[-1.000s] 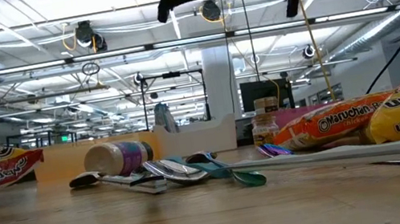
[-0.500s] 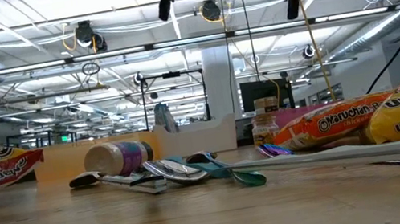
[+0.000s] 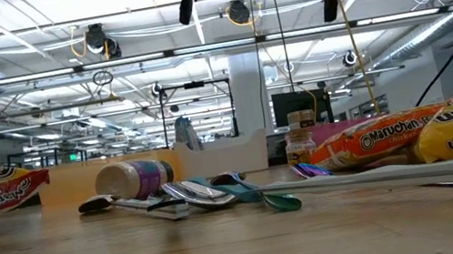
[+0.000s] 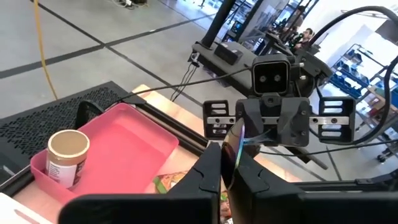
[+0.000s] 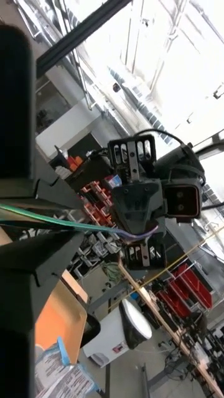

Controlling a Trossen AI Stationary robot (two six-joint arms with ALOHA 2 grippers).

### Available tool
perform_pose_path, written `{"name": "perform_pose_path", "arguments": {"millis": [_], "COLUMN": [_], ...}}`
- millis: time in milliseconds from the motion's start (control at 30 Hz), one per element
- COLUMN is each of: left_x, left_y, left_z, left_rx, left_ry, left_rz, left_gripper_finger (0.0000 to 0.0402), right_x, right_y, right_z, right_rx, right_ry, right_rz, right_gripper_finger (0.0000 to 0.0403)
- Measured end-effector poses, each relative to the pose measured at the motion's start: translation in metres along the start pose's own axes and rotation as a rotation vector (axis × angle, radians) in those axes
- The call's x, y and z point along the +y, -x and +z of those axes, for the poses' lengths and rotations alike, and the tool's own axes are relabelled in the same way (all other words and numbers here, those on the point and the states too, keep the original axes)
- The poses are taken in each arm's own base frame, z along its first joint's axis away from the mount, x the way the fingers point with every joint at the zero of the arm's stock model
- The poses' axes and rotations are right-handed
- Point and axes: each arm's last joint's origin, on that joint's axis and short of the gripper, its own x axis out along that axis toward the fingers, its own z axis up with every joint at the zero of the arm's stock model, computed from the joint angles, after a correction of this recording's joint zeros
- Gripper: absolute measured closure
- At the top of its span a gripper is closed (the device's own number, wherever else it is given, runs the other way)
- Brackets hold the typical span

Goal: Pick & Place Food Item
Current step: Put the bottom left violet and green spoon into the orange bin

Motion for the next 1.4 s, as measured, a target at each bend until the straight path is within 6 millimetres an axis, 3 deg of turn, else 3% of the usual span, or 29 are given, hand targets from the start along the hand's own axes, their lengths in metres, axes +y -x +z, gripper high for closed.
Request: {"name": "perform_pose_path", "arguments": {"millis": [267,533,800,1000,1300,1400], "left_x": [0.012,0.022,0.038,0.061,0.093,0.107], "left_y": [0.009,0.041,0.101,0.134,0.166,0.172], "left_z": [0.003,0.012,0.019,0.023,0.026,0.017], "left_rx": [0.048,0.100,0.175,0.209,0.247,0.269], "left_ry": [0.025,0.029,0.017,0.069,0.132,0.168], "left_rz": [0.011,0.092,0.340,0.465,0.530,0.538], "left_gripper_finger": [0.0394,0.0395,0.0394,0.0393,0.0396,0.0396], "right_x": [-0.002,-0.007,-0.007,-0.008,-0.011,-0.011], "right_y": [0.000,0.001,0.001,0.001,0.001,0.001], "right_z": [0.002,0.006,0.006,0.005,0.002,0.002], "right_rx": [-0.010,-0.029,-0.030,-0.022,0.011,0.011], "right_ry": [-0.007,0.002,0.003,0.001,-0.036,-0.037], "right_rz": [-0.017,-0.040,-0.042,-0.052,-0.084,-0.082], "right_gripper_finger": [0.0252,0.0203,0.0197,0.0201,0.0202,0.0202]}}
